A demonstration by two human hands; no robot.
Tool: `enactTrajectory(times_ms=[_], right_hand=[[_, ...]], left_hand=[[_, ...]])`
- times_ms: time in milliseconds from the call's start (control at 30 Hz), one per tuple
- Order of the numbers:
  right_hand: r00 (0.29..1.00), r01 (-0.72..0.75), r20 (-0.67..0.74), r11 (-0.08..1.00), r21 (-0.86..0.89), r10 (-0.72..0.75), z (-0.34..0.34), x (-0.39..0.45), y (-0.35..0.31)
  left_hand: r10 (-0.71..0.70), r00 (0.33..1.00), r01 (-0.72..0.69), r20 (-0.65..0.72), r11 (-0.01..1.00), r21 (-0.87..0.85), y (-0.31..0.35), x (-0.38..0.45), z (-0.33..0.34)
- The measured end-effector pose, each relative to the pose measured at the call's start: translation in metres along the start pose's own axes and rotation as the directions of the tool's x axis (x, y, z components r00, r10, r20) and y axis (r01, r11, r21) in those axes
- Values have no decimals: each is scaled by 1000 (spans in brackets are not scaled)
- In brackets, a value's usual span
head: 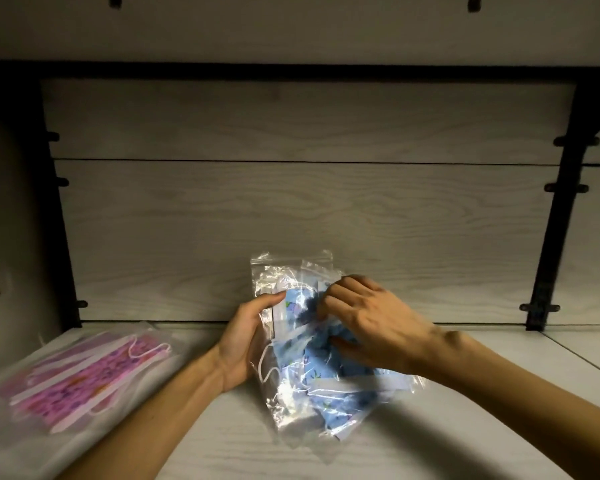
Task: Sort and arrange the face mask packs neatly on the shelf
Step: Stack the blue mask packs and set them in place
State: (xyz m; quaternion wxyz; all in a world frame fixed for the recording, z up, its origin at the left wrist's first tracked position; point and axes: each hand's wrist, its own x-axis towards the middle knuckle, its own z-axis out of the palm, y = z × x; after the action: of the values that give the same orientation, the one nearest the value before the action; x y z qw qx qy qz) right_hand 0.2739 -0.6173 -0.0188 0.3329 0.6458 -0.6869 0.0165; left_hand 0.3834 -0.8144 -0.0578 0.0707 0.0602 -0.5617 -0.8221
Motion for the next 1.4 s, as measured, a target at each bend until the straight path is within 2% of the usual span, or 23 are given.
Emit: enactTrajectory(times_ms=[133,333,533,667,800,900,967,1033,1067,1100,1133,1200,1300,1400], right_hand=[[992,-49,111,998,-39,53,-3,8,2],[990,76,129,991,-114,-61,-16,20,-2],[982,187,12,966,-176,-188,-16,17,-2],[979,189,-44,965,-184,-200,-16,5,12],[986,126,-75,964,-235,-148,-27,-8,32],[987,44,-150,990,-135,-64,-42,-14,40],[979,-71,-192,997,-16,66,-53,-17,46],[940,-234,-228,967,102,252,-62,-20,55],[898,-331,-223,916,229,380,-65,-22,59],[838,-406,-190,816,412,512,-67,-23,62],[777,-443,-124,676,589,617,-67,-22,63],[676,-427,-16,409,806,737,-62,-21,65],[559,-426,232,35,904,796,-40,-21,58],[494,-499,463,-196,844,736,-2,-31,31]], left_hand=[[40,999,-41,14,999,28,0,1,1],[71,997,-71,26,997,-37,1,-2,-2],[83,996,-81,25,994,-70,1,-1,-1],[64,997,-64,-41,998,9,0,3,-5],[68,989,-63,-133,997,41,-2,9,-10],[87,977,-83,-195,996,31,-2,10,-11],[107,969,-110,-221,994,-2,-2,11,-11],[140,962,-139,-233,990,19,-2,13,-12],[138,962,-135,-234,990,29,-3,13,-12],[127,964,-123,-234,992,30,-3,14,-12],[118,965,-114,-236,993,33,-3,15,-13],[118,964,-105,-237,992,65,-4,15,-13],[135,961,-111,-240,988,109,-6,17,-16],[126,959,-86,-255,983,159,-7,15,-14]])
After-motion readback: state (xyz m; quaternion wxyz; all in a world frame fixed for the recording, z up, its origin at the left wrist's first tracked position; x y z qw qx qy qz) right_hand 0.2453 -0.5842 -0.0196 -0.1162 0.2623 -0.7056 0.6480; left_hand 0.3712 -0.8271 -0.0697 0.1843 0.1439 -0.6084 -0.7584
